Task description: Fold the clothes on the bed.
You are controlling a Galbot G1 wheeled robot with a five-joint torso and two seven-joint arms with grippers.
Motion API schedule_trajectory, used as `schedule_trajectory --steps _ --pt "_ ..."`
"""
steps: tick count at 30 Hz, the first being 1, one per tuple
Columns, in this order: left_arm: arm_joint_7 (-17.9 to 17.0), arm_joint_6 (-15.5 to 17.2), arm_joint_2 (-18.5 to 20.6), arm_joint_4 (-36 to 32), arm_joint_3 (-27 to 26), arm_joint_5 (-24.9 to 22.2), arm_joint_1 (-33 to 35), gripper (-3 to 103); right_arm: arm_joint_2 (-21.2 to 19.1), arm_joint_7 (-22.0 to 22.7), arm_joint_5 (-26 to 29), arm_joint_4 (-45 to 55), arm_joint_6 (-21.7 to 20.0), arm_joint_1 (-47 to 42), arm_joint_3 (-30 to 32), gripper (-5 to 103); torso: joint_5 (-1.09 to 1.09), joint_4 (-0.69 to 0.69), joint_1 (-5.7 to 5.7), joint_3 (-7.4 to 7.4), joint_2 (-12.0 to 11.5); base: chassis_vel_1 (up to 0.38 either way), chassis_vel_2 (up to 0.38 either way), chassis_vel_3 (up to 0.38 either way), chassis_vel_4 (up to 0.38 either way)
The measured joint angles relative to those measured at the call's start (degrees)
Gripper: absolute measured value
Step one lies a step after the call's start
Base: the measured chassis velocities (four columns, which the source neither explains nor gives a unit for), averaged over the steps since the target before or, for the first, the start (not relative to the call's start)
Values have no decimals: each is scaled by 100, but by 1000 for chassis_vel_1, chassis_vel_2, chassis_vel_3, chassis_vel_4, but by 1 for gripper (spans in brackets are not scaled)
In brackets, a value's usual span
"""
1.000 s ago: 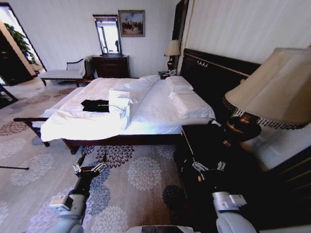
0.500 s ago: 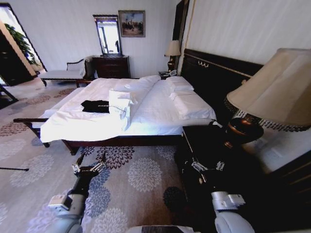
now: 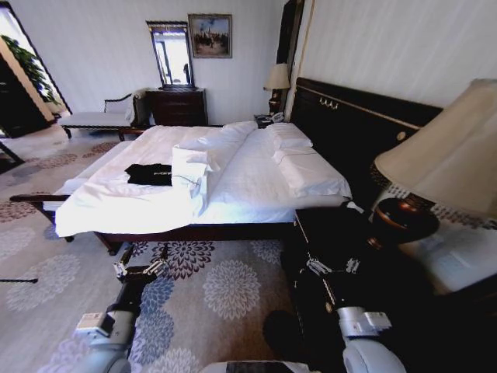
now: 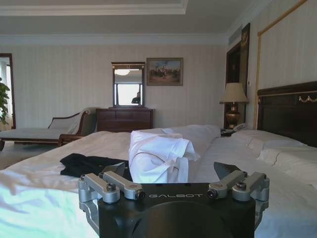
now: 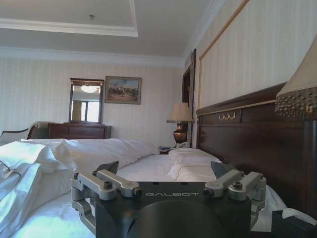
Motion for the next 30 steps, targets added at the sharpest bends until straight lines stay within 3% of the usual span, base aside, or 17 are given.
schedule_trajectory --steps 15,20,30 --pt "19 -32 -95 -69 110 6 40 100 173 -27 12 12 3 27 73 100 0 0 -2 -1 1 -103 106 111 -114" --pt "41 -56 -91 -34 84 25 32 100 221 -26 409 187 -201 -17 -10 100 0 0 -2 -1 0 -120 122 121 -133" --pt "59 -113 -93 36 58 56 19 100 179 -93 297 138 -166 5 79 100 0 0 -2 -1 0 -145 138 125 -134"
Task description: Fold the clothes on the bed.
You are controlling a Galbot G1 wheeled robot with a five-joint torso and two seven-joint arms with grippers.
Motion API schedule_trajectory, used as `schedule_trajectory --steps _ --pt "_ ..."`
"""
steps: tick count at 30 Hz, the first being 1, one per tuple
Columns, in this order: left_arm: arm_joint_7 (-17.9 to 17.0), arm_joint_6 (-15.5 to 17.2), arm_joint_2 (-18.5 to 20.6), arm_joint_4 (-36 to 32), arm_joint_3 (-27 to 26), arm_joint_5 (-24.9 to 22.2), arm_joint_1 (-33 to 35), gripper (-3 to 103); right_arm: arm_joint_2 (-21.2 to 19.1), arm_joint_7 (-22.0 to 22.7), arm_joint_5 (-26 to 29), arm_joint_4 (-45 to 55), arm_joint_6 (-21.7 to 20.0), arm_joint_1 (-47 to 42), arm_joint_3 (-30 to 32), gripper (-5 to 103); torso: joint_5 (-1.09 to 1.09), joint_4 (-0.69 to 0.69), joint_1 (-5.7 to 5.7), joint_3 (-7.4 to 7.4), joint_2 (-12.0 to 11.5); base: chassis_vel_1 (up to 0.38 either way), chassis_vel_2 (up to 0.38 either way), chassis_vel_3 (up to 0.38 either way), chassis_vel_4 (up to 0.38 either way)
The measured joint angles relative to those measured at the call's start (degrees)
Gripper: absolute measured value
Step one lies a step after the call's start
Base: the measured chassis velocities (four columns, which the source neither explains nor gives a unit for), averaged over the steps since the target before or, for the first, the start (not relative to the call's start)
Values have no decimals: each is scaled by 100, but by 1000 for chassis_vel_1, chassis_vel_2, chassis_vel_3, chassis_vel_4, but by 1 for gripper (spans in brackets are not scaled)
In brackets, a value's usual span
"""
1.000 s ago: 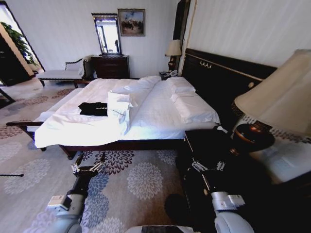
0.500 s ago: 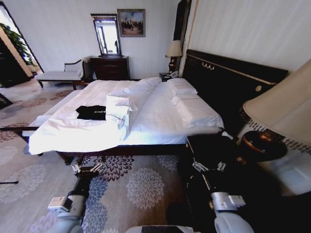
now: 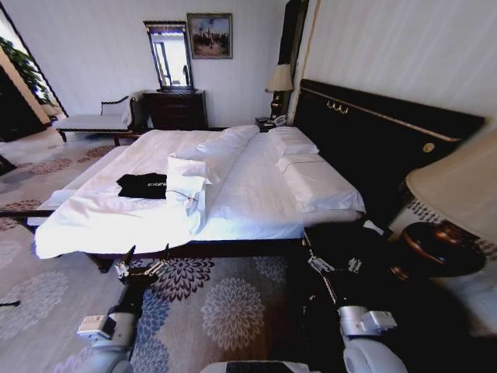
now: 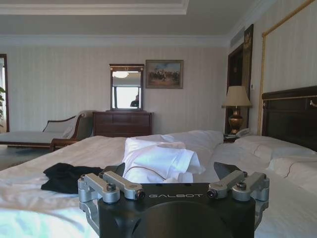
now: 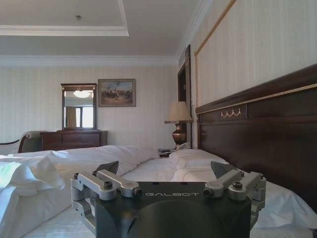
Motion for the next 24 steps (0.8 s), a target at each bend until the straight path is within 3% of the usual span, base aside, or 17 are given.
schedule_trajectory --steps 24 --pt "2 -205 40 -60 -58 98 117 100 59 -35 -66 -82 30 15 -6 100 1 0 0 0 0 -122 123 118 -125"
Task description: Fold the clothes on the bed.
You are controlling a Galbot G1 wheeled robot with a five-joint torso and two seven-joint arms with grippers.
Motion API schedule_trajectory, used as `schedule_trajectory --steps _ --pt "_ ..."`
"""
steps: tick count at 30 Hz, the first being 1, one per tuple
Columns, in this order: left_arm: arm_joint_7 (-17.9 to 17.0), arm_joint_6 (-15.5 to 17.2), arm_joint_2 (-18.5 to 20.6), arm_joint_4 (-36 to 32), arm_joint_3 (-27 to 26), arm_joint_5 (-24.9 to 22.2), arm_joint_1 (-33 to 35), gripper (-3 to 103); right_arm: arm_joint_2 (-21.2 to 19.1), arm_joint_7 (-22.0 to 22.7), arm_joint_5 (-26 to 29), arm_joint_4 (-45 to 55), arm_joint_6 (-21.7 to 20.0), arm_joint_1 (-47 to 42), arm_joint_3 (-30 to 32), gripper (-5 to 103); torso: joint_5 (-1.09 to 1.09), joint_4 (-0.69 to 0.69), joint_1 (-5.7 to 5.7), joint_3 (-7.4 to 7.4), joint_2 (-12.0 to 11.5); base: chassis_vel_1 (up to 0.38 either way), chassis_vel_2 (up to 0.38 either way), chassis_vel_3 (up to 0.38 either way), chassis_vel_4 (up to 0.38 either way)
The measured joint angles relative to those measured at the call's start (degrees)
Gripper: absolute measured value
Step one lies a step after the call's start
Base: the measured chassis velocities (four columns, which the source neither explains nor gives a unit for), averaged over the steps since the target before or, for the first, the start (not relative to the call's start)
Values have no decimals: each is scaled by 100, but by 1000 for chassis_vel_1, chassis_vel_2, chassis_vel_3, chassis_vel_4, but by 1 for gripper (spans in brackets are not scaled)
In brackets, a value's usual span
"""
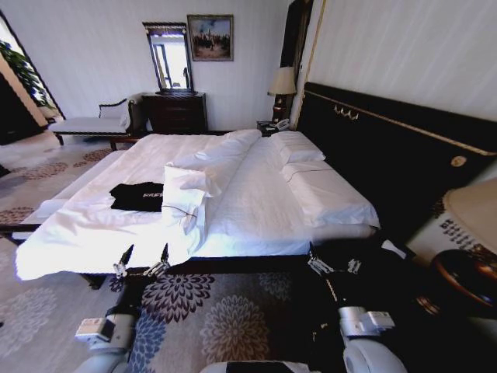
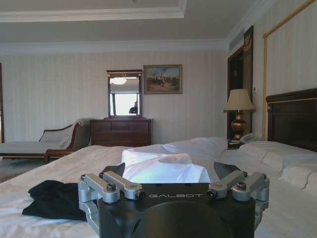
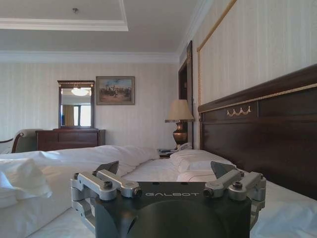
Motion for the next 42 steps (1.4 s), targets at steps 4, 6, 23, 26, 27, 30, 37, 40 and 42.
schedule_trajectory --steps 4,6,23,26,27,30,37,40,42 --pt "-1 -48 11 7 -19 -3 20 100 13 -3 -18 -25 6 10 -9 100 0 0 0 0 0 -142 143 146 -136" --pt "-6 -68 14 6 -19 0 23 100 19 -5 -22 -36 12 15 -11 100 0 0 0 0 0 -141 137 140 -139" --pt "-32 -139 70 -13 -31 43 34 100 91 -114 -85 -149 106 69 -25 100 -1 1 1 1 -1 -134 140 133 -135" --pt "-34 -151 57 9 -22 59 31 100 98 -136 -104 -172 125 70 -31 100 0 0 3 1 -1 -95 110 88 -93" --pt "-34 -165 47 24 -9 77 30 100 99 -149 -114 -185 141 72 -31 100 0 0 2 1 -1 -91 46 81 -72" --pt "-34 -179 36 44 4 91 30 100 100 -164 -120 -196 164 76 -31 100 0 0 2 1 -1 -58 45 44 -75" --pt "-36 -189 18 67 11 102 17 100 102 -181 -122 -225 202 79 -35 100 0 0 -2 0 0 15 75 -10 -70" --pt "-38 -199 9 74 14 106 16 100 106 -190 -126 -227 204 86 -40 100 0 0 -1 0 0 60 96 -54 -109" --pt "-39 -207 1 77 15 109 16 100 108 -194 -128 -227 206 93 -44 100 0 1 -1 0 0 65 152 -60 -150"
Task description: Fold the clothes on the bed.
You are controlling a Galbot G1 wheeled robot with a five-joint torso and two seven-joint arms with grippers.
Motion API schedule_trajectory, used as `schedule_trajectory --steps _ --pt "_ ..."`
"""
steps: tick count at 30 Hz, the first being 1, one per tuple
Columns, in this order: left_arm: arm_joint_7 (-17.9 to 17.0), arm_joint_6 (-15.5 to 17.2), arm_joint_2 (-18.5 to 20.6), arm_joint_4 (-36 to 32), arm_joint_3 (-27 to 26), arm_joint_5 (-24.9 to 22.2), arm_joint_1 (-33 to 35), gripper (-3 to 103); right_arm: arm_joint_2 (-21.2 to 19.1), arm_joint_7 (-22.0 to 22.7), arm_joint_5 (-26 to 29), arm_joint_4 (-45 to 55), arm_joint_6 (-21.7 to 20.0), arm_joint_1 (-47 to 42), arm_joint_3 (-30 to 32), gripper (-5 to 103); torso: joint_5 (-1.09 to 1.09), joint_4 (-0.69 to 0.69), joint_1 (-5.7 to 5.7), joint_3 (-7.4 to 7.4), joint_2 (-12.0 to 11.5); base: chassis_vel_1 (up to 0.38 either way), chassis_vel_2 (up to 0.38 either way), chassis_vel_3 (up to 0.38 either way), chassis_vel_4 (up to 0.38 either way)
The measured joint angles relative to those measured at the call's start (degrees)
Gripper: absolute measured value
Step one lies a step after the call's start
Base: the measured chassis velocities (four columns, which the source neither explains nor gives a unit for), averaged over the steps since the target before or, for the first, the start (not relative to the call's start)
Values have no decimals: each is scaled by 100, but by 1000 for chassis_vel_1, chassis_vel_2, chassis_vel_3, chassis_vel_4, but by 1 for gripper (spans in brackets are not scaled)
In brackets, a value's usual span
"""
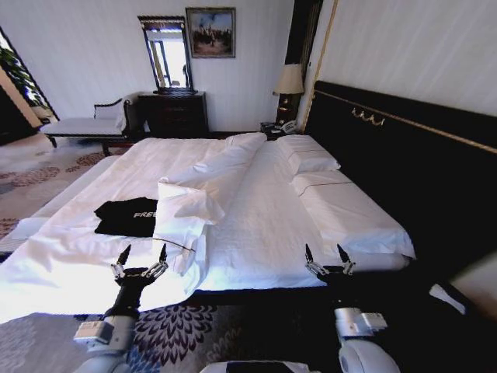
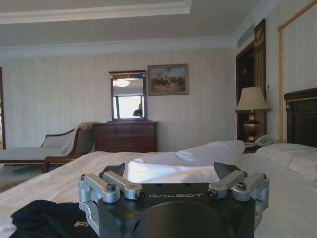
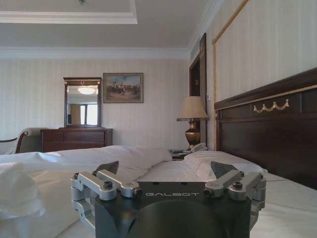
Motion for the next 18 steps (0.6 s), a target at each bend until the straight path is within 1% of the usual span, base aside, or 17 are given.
schedule_trajectory --steps 9,18 --pt "-1 -35 -25 10 -2 17 19 100 3 1 1 -27 12 6 -9 100 -1 -1 1 0 -1 62 147 -81 -150" --pt "-2 -59 -36 -47 -37 25 52 100 10 10 6 -63 53 21 -26 100 0 -1 1 0 0 103 127 -97 -111"
